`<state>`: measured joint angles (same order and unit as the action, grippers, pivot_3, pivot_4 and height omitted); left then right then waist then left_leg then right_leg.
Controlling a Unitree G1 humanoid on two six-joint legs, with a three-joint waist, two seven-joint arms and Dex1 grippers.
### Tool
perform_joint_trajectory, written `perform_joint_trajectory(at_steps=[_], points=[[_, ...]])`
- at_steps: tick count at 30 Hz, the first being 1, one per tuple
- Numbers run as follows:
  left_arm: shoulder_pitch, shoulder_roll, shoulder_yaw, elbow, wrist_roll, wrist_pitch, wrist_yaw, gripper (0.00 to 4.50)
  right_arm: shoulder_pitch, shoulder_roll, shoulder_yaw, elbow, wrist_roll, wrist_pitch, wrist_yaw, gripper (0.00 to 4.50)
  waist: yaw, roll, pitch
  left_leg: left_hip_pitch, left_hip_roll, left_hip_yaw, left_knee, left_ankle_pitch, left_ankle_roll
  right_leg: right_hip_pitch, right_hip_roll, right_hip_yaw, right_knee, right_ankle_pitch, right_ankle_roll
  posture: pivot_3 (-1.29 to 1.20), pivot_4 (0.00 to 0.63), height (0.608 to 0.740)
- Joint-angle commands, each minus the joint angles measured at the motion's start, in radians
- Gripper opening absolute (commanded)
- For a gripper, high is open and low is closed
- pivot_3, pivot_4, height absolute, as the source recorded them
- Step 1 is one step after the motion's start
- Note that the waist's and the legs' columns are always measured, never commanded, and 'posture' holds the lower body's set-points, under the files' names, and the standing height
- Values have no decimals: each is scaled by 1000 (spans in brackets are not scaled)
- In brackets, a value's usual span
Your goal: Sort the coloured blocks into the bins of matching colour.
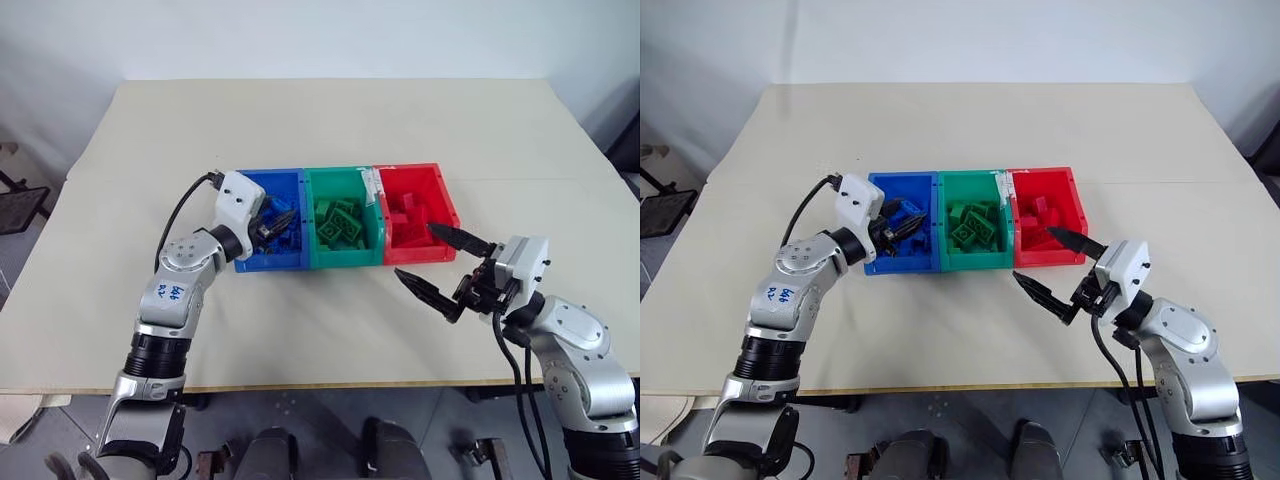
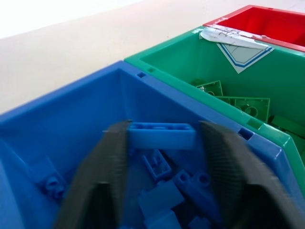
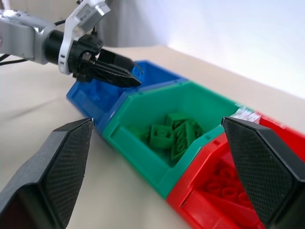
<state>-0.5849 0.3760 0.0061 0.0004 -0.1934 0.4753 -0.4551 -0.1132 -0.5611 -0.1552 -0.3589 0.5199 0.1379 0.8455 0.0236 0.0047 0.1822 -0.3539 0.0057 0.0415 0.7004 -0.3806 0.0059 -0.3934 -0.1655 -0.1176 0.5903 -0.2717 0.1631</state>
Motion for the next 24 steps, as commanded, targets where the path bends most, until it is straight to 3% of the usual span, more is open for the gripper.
perform_joint_trajectory(at_steps=[1,4,12,16,24], points=[[-7,29,32,-28,-18,-69,-46,3714,-10,-8,0,-30,19,1,13,4500,0,0,0,0,0,0,0,0,0,0,0,0,0,0,0,0,150,740],[44,97,68,-39,-41,-159,-144,4486,-18,-2,-3,-12,10,-8,13,4500,-1,0,0,0,0,0,0,0,0,0,0,0,0,0,0,0,150,740],[249,301,208,-57,-122,-327,-385,4486,-26,-22,-28,45,-10,-43,36,4500,-11,0,0,0,1,1,-1,0,0,-1,0,0,0,0,0,0,150,740],[404,405,257,-91,-164,-372,-537,4486,11,-137,-45,103,-24,-79,191,4500,-1,0,0,0,1,1,-1,0,0,0,0,0,-1,0,0,0,150,740],[544,475,291,-70,-203,-423,-677,4486,41,-252,-60,184,-5,-117,356,4500,-2,0,0,1,2,2,-1,0,0,0,0,0,-1,0,0,0,150,740]])
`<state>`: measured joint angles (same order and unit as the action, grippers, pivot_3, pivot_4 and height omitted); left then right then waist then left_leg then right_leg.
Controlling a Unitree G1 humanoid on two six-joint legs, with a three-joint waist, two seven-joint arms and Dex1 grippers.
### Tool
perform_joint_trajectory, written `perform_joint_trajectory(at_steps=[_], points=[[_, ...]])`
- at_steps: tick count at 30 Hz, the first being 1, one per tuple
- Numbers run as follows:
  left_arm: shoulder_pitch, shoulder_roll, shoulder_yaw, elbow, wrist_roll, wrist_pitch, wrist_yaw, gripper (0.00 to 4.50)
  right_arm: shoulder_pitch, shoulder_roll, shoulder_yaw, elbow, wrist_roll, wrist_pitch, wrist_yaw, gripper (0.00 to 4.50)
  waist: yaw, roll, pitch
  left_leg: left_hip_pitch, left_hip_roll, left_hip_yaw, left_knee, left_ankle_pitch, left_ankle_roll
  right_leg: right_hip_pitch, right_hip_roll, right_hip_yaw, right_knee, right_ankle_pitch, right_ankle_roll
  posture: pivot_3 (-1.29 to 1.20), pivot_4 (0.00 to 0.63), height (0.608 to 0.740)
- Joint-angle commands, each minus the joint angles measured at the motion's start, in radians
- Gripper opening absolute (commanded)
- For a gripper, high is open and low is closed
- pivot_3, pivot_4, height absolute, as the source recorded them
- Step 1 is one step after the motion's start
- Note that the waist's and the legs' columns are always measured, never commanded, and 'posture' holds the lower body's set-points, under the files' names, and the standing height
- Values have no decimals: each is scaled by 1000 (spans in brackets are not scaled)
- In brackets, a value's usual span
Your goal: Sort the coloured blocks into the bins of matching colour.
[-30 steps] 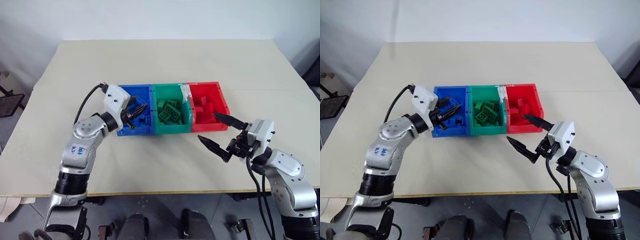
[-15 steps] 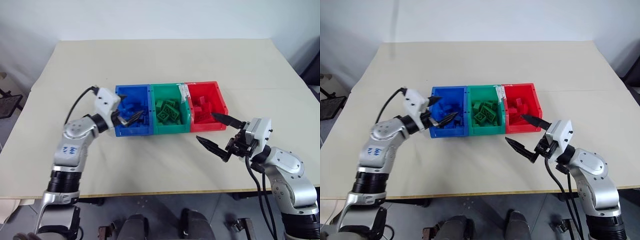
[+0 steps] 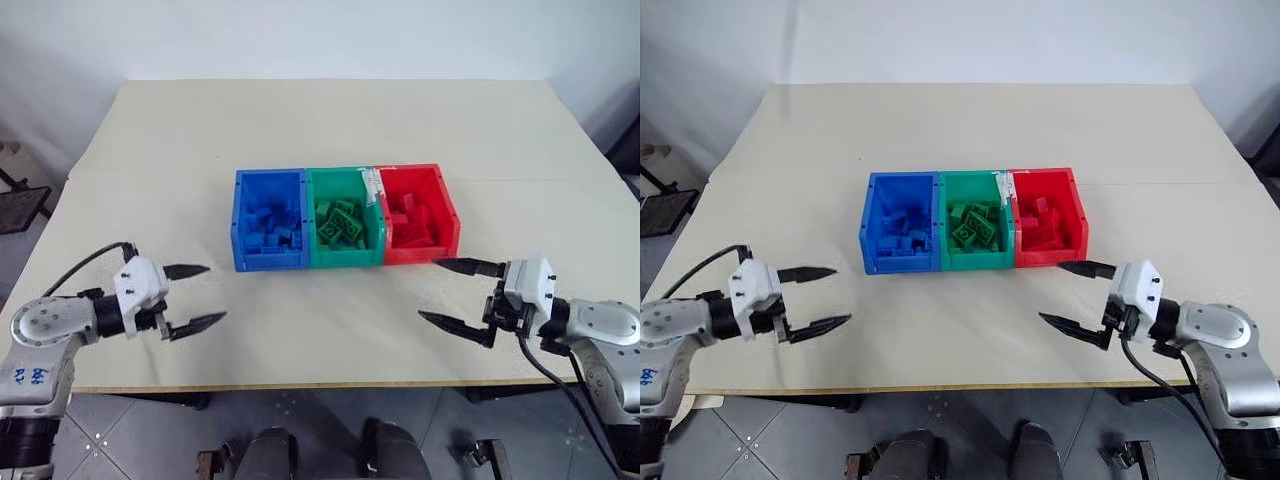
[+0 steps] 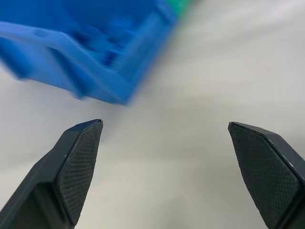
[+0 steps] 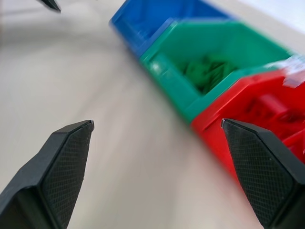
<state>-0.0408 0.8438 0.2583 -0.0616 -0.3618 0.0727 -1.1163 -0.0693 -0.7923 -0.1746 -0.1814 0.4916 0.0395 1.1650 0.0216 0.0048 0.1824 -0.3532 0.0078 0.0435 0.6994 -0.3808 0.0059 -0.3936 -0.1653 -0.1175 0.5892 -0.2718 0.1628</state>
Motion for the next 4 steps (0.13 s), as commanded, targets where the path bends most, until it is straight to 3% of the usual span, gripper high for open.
perform_joint_trajectory(at_steps=[1,4], points=[[-15,-5,38,-16,-42,-4,8,4486,-8,-17,-42,11,24,-18,32,4500,2,0,0,0,0,0,0,0,0,0,0,0,0,0,0,0,150,740],[-23,-32,17,-41,-11,20,81,4486,-20,6,-36,12,24,-10,5,4500,4,0,0,0,0,0,0,0,0,0,0,0,0,0,0,0,150,740]])
